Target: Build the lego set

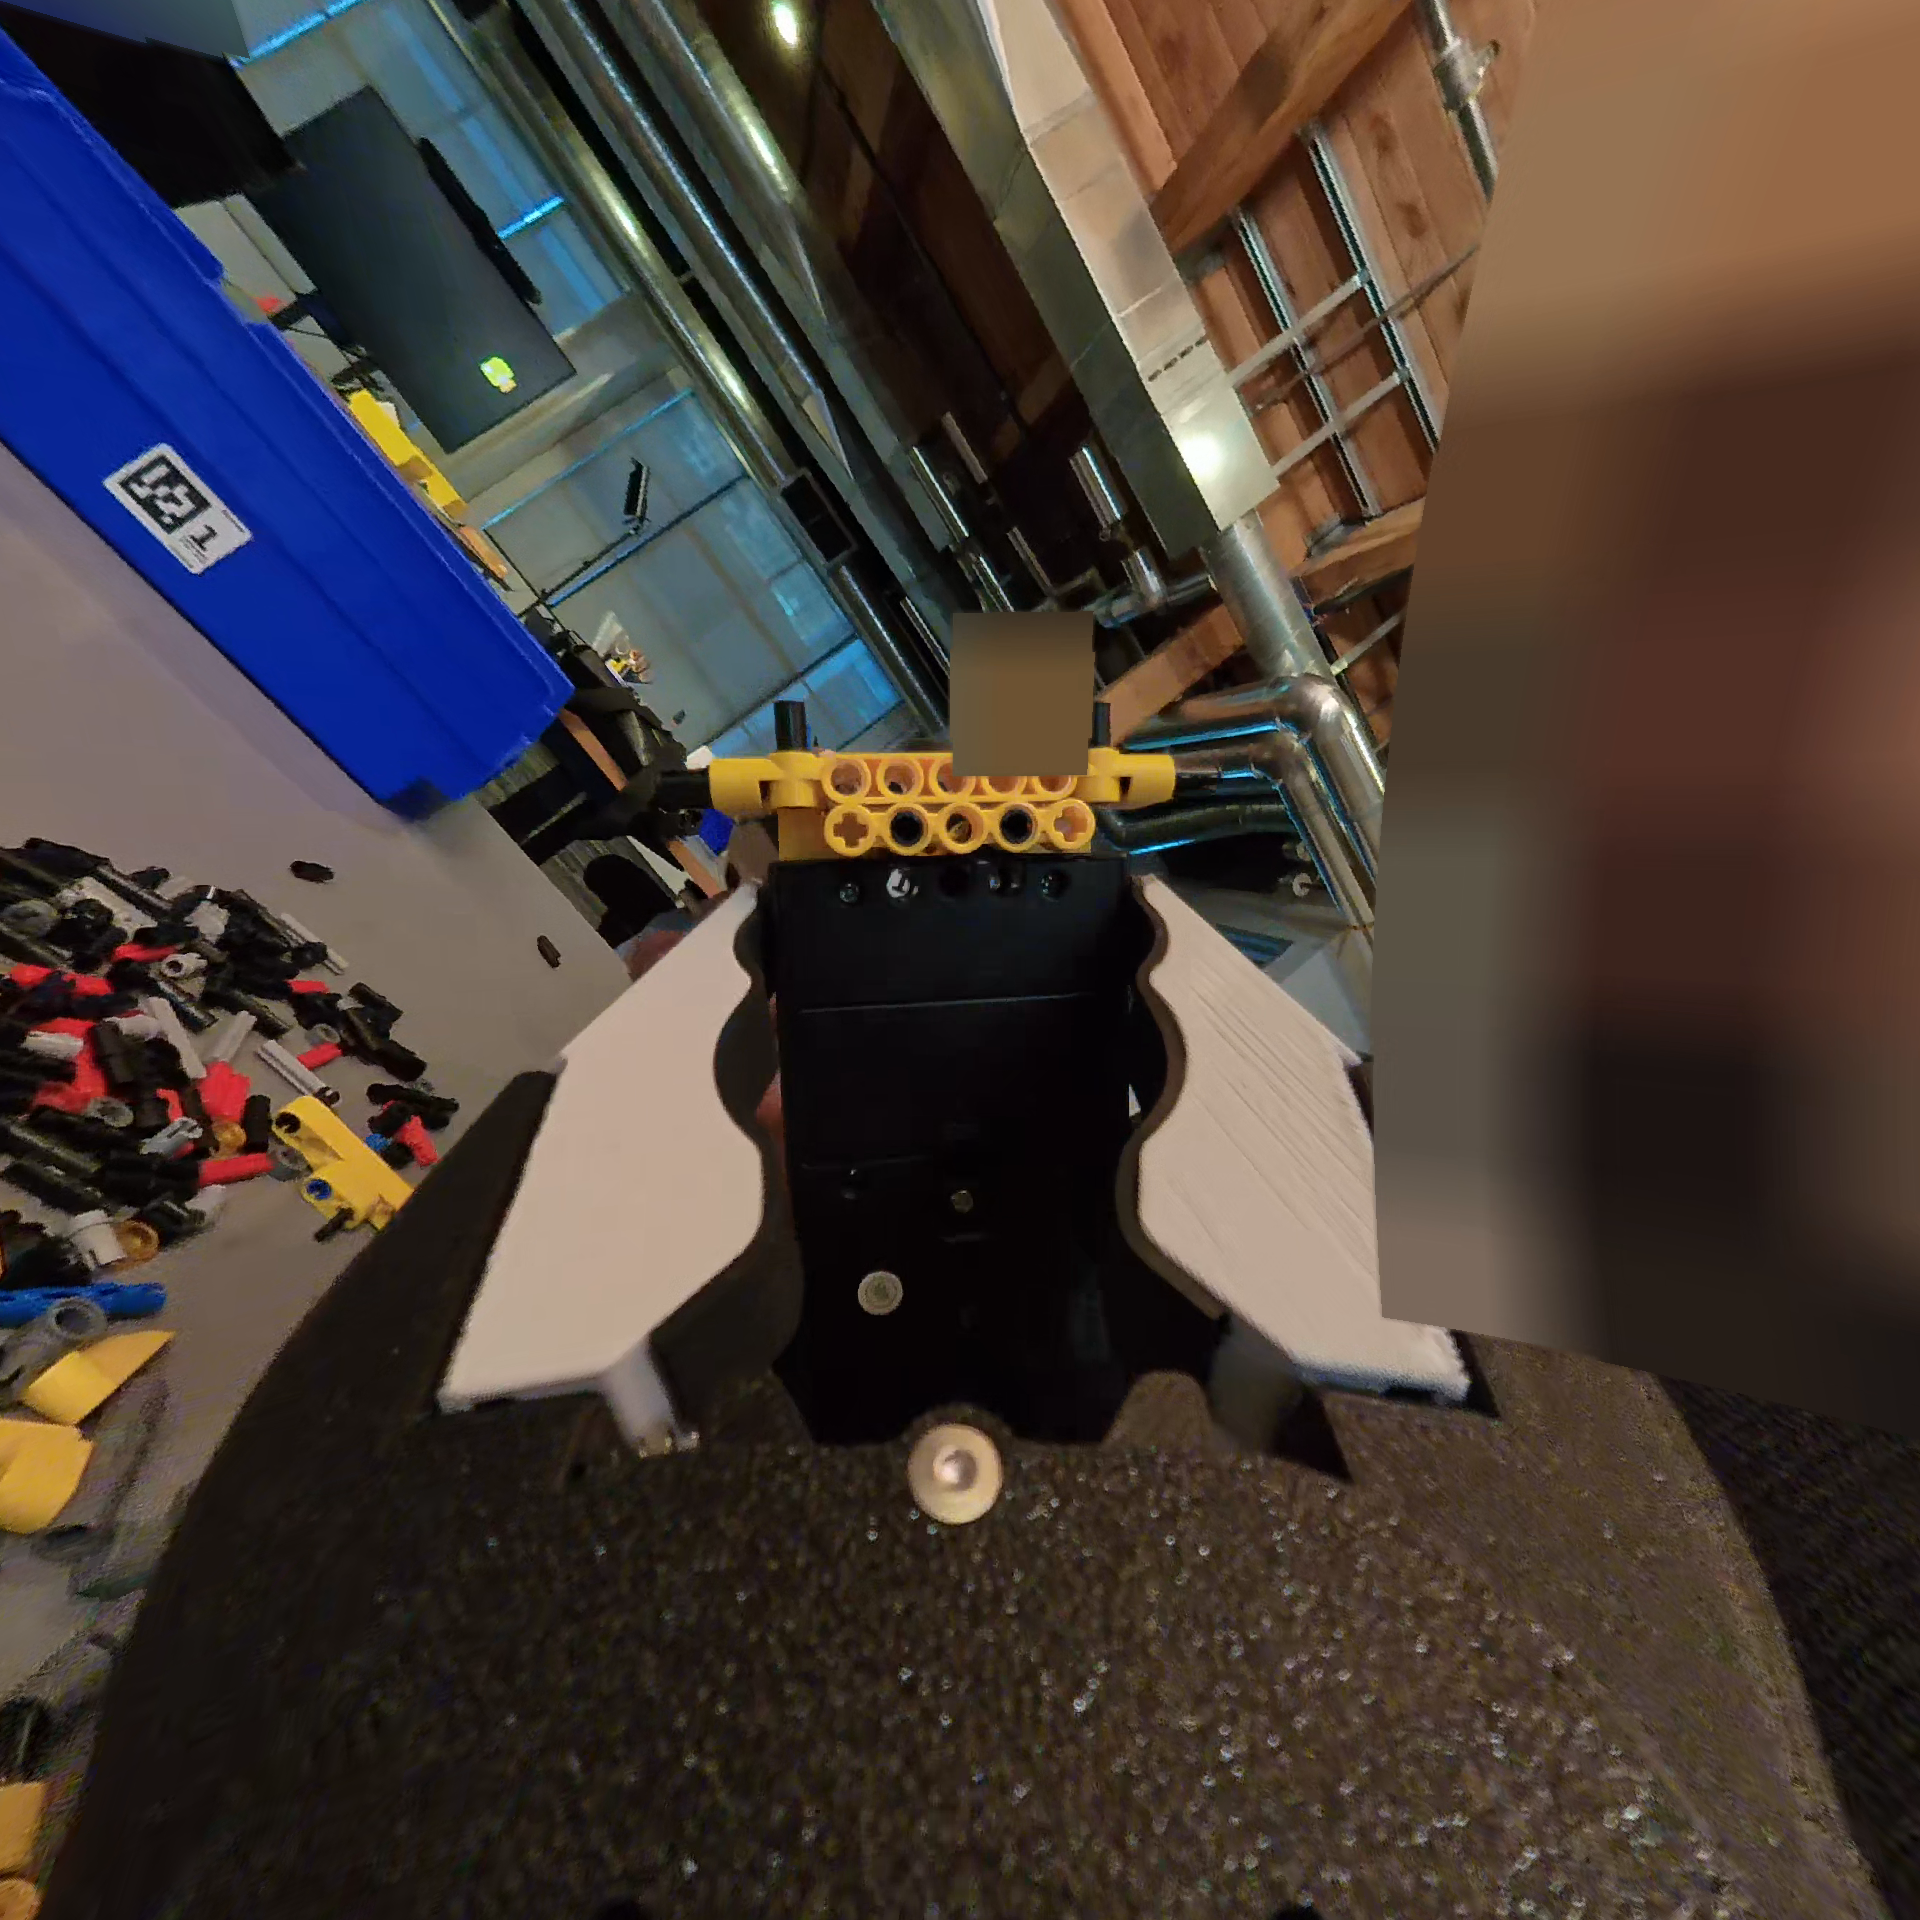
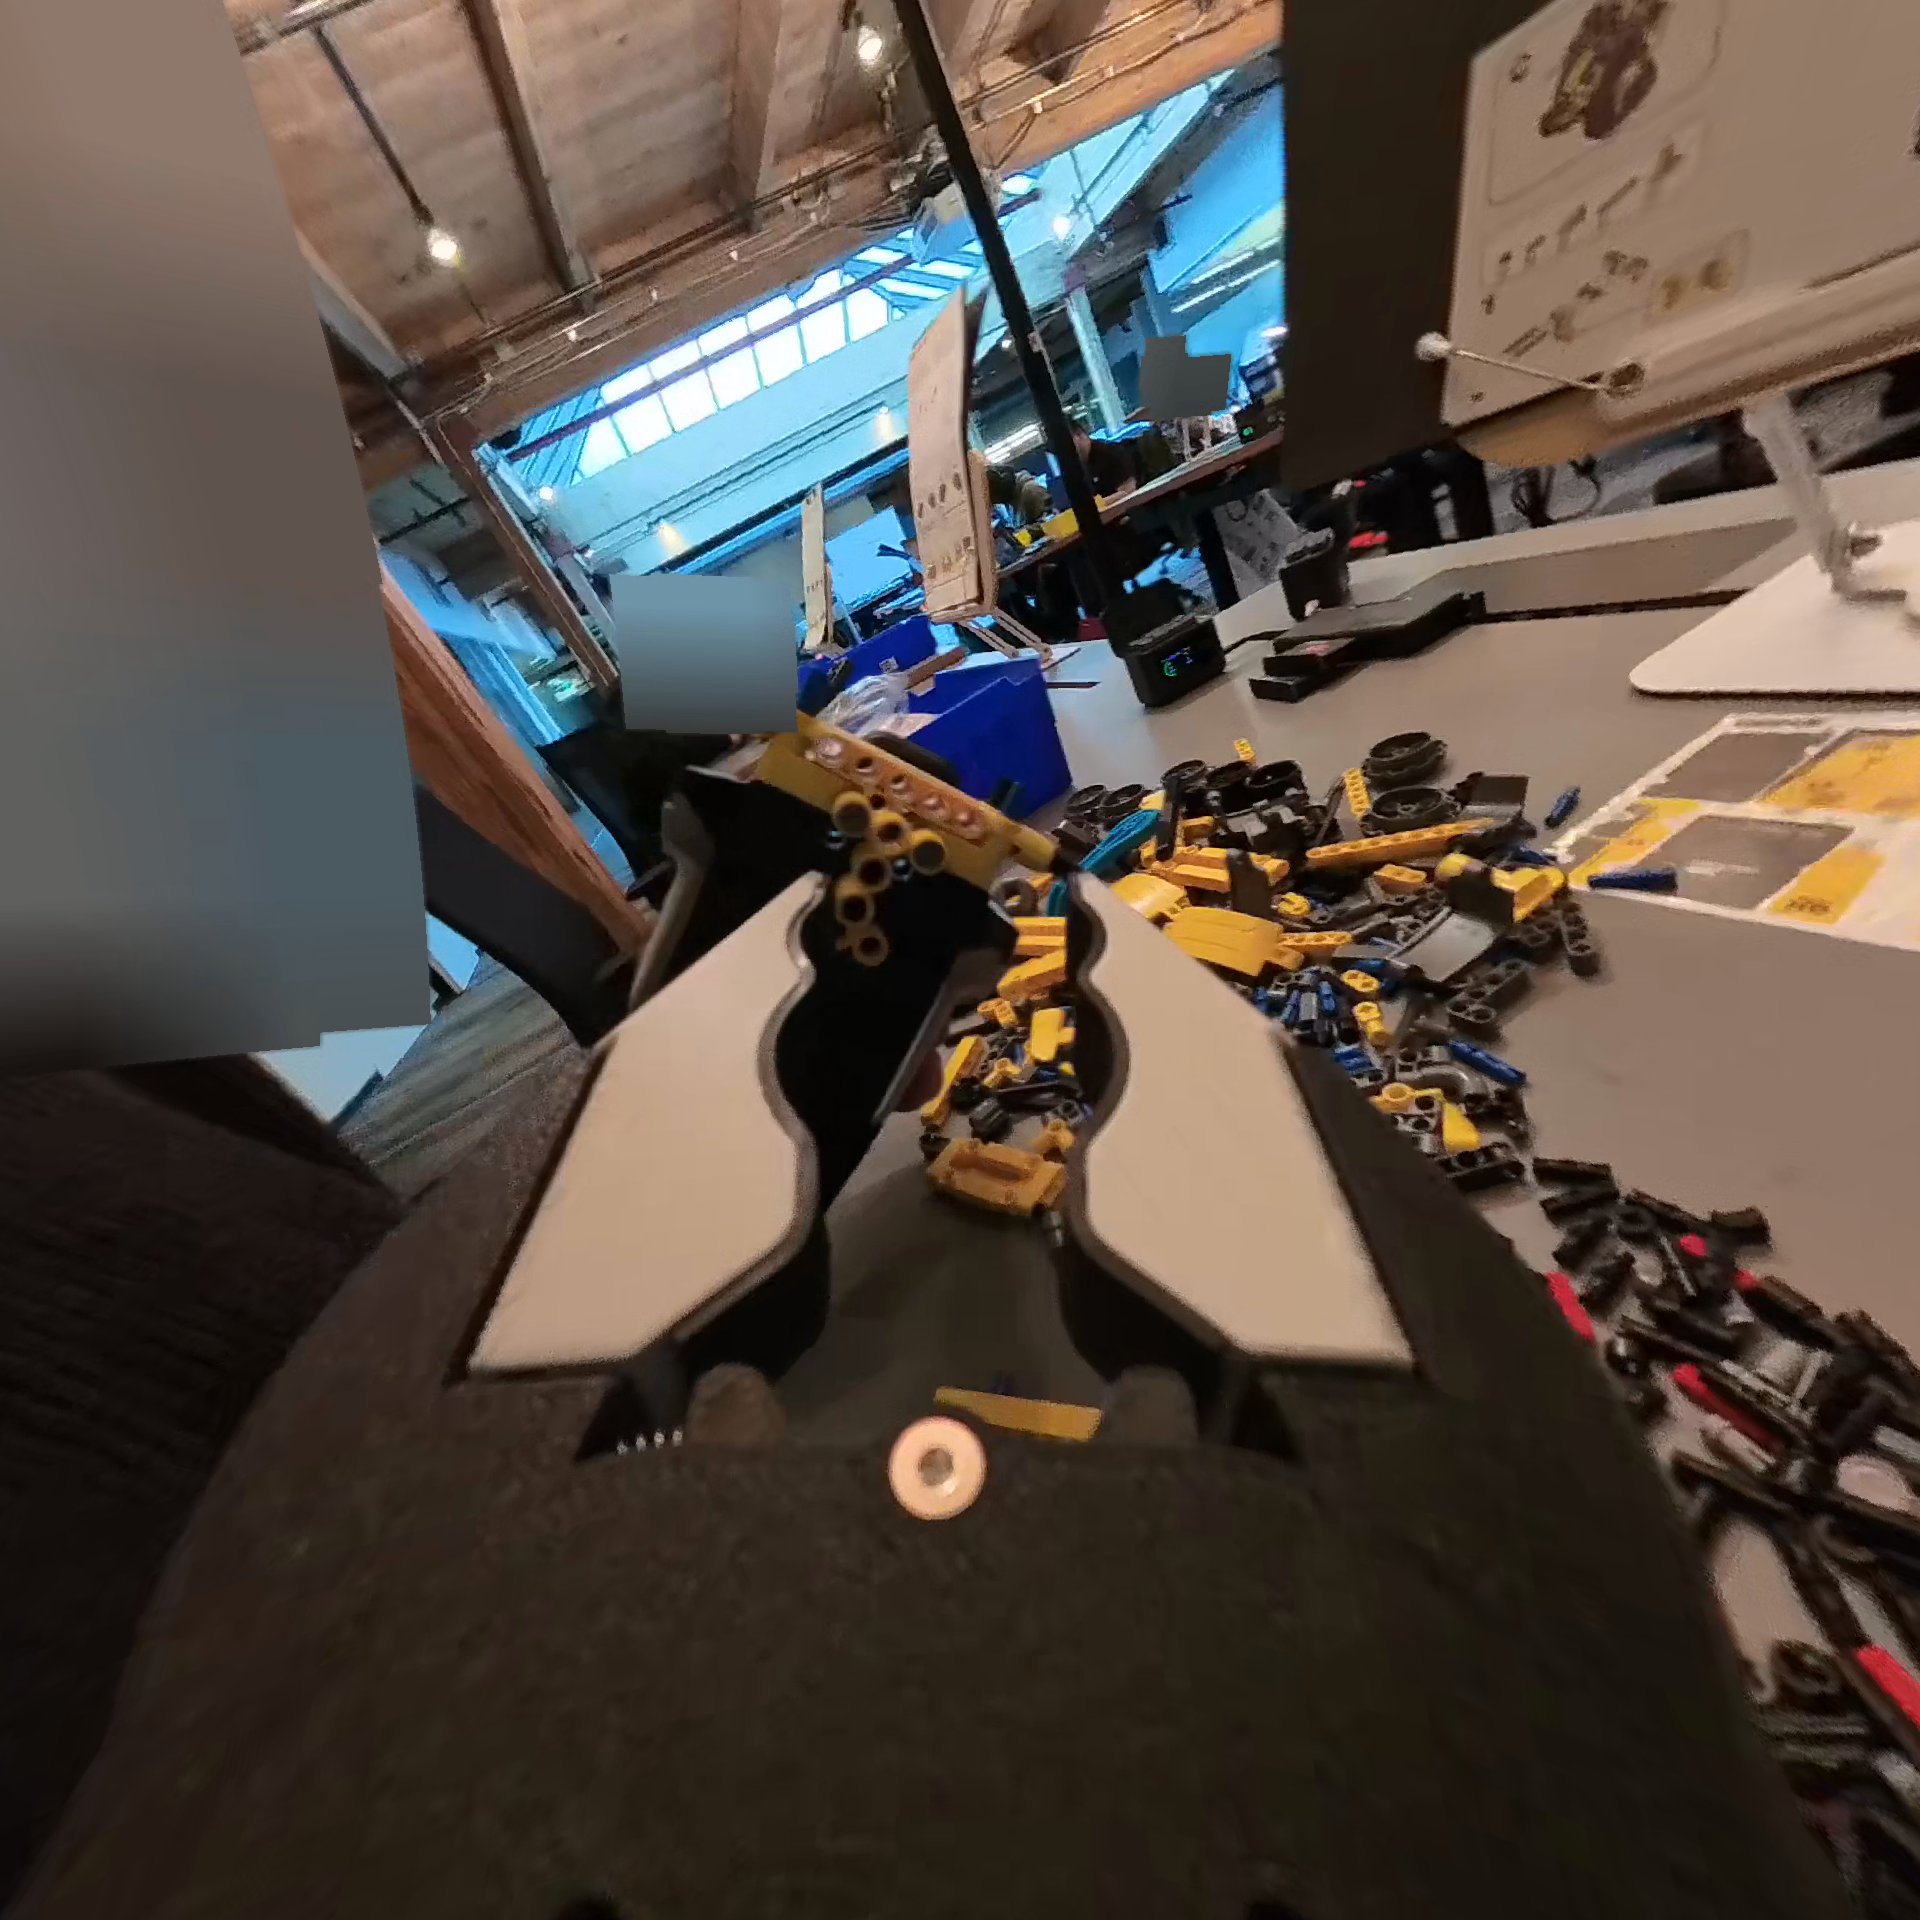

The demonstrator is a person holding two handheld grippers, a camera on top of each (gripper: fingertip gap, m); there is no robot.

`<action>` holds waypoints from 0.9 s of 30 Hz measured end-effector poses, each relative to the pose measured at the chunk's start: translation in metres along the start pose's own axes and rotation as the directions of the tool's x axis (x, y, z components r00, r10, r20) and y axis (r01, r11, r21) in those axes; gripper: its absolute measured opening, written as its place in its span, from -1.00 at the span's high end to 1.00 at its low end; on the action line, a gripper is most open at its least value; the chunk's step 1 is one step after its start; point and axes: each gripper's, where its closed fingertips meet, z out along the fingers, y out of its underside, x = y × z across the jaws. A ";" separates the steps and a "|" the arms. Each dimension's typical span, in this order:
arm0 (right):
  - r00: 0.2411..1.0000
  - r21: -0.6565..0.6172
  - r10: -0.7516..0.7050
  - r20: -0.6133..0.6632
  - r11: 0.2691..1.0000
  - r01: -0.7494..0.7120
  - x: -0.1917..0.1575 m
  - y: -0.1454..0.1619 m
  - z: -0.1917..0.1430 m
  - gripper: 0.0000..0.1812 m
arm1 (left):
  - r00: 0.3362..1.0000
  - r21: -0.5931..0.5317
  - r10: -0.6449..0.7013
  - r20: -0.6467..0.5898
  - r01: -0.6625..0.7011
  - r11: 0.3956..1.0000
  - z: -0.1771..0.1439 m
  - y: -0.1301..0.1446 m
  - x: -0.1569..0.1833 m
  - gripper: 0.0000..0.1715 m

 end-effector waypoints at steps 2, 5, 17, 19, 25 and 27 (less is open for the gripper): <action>0.999 0.007 -0.004 0.045 1.000 0.003 -0.009 -0.003 0.000 0.51 | 1.000 -0.013 0.009 -0.005 -0.009 1.000 0.001 0.003 0.001 0.23; 0.997 0.017 0.005 0.078 1.000 -0.006 -0.016 -0.005 0.001 0.53 | 0.999 -0.024 0.017 -0.042 -0.018 1.000 0.003 0.006 0.007 0.20; 0.993 0.022 -0.066 0.095 0.998 0.064 -0.029 -0.002 0.004 0.79 | 0.992 -0.065 0.116 -0.058 -0.120 0.991 0.007 0.013 0.017 0.20; 0.994 0.013 -0.048 0.099 0.999 0.047 -0.029 -0.001 0.004 0.79 | 0.991 -0.073 0.125 -0.052 -0.129 0.989 0.007 0.015 0.017 0.24; 0.990 -0.017 0.038 0.138 0.999 -0.036 -0.034 0.003 0.004 0.79 | 0.981 -0.110 0.191 -0.033 -0.193 0.975 0.005 0.018 0.019 0.24; 0.983 -0.049 0.097 0.155 0.995 -0.090 -0.035 0.006 0.005 0.80 | 0.972 -0.110 0.234 -0.021 -0.235 0.966 0.003 0.017 0.020 0.24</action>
